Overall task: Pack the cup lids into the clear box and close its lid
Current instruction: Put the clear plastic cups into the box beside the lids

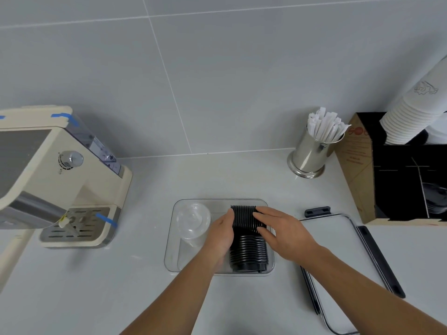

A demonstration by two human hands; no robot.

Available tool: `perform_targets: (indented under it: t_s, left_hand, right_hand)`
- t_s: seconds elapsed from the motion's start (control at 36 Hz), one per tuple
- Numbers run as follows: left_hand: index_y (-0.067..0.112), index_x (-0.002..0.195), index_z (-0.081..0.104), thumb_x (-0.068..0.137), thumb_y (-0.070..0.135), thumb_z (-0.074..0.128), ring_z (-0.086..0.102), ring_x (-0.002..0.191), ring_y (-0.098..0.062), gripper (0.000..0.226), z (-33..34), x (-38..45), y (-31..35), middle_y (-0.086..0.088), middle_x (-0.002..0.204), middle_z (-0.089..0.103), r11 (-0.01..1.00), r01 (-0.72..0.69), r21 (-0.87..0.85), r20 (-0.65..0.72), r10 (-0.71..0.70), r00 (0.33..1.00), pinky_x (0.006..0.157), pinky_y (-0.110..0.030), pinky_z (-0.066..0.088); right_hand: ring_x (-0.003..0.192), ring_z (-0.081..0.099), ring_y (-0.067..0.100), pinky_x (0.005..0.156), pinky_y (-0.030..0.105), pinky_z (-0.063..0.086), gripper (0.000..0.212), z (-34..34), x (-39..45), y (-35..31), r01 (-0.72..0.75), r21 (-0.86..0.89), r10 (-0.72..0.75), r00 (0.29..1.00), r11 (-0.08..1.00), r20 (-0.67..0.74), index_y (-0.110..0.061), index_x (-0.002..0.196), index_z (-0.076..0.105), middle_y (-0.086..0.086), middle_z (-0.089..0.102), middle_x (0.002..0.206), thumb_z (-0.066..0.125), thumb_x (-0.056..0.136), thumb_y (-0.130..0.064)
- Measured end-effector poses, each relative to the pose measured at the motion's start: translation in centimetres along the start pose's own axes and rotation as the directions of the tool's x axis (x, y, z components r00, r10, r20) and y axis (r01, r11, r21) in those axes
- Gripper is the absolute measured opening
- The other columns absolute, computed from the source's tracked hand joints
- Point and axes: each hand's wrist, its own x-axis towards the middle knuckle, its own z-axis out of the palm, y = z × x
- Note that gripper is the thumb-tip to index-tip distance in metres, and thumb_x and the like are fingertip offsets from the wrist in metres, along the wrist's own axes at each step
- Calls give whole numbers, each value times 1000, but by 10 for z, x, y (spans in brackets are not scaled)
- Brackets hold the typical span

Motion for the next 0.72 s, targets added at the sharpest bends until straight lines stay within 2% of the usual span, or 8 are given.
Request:
perform_targets:
  t_s: [0.17,0.31,0.39,0.47,0.53,0.58,0.64,0.72]
  left_hand:
    - [18,98,70,104,42,34,66,87,-9,44,-1,-5,3,0,98,73,1000,2,10,4,-2,1000,69,-20,46]
    - [14,101,72,103,42,37,65,92,-12,45,-5,-13,6,-2,101,73,998,-28,58,-27,29,999,75,-21,46]
    - [17,92,72,102,38,40,63,87,-10,40,-11,-20,9,3,89,71,997,-21,73,-41,24,999,82,-25,47]
    - [22,96,73,95,42,48,62,107,-9,33,-18,-29,11,7,104,72,998,-14,68,-41,16,999,100,-31,45]
    - [28,100,69,94,45,48,58,115,-9,27,-24,-36,12,11,113,66,998,-19,65,-55,22,998,108,-34,40]
    - [29,102,63,97,43,47,56,117,-11,22,-28,-44,13,10,115,63,998,-35,54,-58,38,998,110,-35,39]
    - [27,105,63,98,40,48,59,116,-12,22,-33,-53,11,7,116,65,998,-51,23,-62,52,997,109,-34,42]
    - [21,112,68,98,37,53,67,107,-14,26,-41,-66,7,1,113,71,998,-59,-31,-94,56,994,101,-34,50]
  right_hand:
    - [125,55,17,107,21,30,37,-5,1,-5,-33,6,33,999,999,21,-13,127,63,3,59,136,63,91,-19]
    - [124,56,17,106,18,30,34,-10,2,-12,-62,52,62,998,997,4,-11,126,64,4,60,135,61,92,-16]
    - [116,59,14,99,1,25,31,-17,1,-18,-76,111,77,997,991,-2,-8,121,67,7,66,126,63,91,-10]
    - [105,60,7,91,-9,23,29,-22,0,-23,-94,176,101,994,980,-33,-7,119,69,4,69,117,64,89,-7]
    - [101,55,-4,88,-9,26,29,-25,-1,-25,-138,229,153,987,964,-50,-13,119,69,-6,68,111,63,91,-11]
    - [100,57,-5,89,-2,32,28,-26,-1,-25,-225,312,245,969,923,-26,-19,120,69,-15,65,108,62,92,-17]
    - [105,61,2,94,11,39,30,-28,-3,-27,-320,412,347,938,853,10,-22,121,68,-14,66,112,61,92,-22]
    - [102,64,0,96,18,44,26,-33,-8,-32,-383,578,446,894,720,37,-21,116,71,-11,71,113,63,91,-22]
